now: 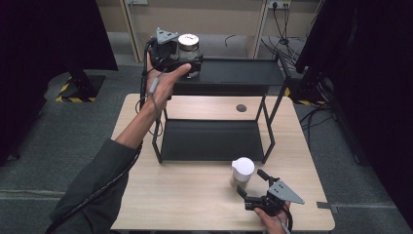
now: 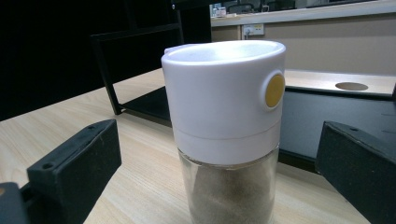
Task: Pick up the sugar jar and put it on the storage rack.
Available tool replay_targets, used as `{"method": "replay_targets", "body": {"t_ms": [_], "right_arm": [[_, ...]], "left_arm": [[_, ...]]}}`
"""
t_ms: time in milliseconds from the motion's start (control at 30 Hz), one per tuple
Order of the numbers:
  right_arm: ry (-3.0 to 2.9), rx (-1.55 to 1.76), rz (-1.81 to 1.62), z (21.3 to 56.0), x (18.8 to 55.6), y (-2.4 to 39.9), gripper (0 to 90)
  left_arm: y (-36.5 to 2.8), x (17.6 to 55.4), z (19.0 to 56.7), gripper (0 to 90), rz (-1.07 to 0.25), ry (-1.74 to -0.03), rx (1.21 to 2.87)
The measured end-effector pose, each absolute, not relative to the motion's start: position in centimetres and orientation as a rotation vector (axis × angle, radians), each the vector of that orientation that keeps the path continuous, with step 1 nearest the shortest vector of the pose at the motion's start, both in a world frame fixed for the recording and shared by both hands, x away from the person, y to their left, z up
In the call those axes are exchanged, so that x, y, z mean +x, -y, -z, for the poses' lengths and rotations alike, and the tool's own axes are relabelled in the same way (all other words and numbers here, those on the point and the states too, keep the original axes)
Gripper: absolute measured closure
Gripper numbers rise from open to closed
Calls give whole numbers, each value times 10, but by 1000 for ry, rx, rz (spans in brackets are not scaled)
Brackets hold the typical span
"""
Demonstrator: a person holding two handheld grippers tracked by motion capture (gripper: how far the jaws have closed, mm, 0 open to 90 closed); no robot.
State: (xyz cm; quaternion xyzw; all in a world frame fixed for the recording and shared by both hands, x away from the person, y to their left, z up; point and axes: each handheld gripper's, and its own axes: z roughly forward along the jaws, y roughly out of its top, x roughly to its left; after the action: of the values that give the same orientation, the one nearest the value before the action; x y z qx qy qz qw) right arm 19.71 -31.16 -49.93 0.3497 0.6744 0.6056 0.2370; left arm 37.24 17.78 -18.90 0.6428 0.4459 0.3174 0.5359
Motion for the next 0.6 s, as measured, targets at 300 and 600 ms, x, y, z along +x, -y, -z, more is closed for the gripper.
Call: {"method": "replay_targets", "body": {"t_ms": [300, 600], "right_arm": [[-1848, 956, -1658, 499, 197, 311, 6], [-1848, 954, -1659, 499, 197, 311, 6]], "left_arm": [[-188, 354, 198, 6, -731, -1013, 1535], [-199, 334, 211, 3, -708, -960, 1520]]}}
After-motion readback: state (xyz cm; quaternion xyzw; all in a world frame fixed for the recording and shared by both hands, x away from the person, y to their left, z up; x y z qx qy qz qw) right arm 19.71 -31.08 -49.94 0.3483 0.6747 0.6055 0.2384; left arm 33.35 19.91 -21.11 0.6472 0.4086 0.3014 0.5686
